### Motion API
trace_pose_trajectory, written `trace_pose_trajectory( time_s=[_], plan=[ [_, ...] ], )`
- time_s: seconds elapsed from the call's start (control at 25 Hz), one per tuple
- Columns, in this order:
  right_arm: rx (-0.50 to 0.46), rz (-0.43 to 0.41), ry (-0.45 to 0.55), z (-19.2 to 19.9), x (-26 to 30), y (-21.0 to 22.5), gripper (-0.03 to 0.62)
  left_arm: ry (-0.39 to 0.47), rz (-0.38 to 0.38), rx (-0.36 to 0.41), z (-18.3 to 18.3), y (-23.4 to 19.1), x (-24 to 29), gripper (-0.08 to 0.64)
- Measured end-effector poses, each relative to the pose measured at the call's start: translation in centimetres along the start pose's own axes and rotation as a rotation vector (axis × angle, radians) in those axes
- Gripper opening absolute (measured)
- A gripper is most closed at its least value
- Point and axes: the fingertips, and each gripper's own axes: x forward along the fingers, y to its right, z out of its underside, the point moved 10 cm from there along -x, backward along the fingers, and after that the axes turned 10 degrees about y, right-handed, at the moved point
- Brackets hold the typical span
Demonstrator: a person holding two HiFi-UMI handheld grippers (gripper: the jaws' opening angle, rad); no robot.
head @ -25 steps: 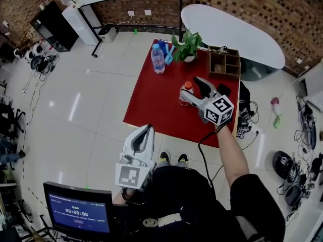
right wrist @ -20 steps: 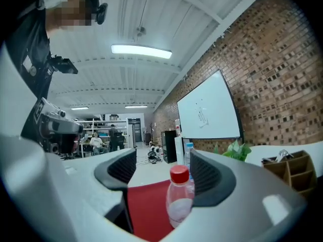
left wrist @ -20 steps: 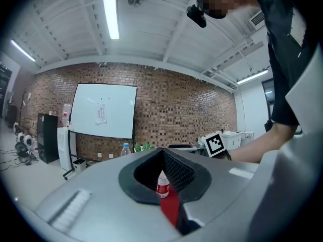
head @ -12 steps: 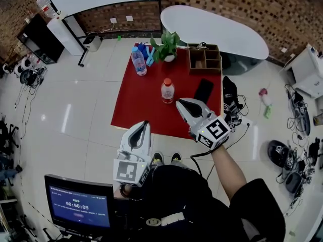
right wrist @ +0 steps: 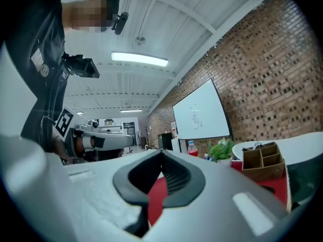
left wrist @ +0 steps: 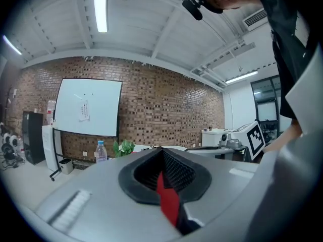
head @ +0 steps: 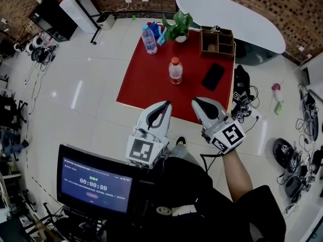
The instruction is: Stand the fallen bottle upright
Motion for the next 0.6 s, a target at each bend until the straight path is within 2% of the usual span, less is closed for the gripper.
trace_pose_trajectory(
  time_s=[0.32,0.6],
  plan=[
    [0.034,-0.010,-0.019,1.6,-1.0,-2.8,0.003,-0.063,-0.002,-0.008,0.3,0.5,-1.4,0.008],
    [0.046,0.001,-0.039,3.7,-0.6,-7.3,0.003,-0.039,-0.006,-0.033,1.0,-0.4,-5.8,0.008]
  ],
)
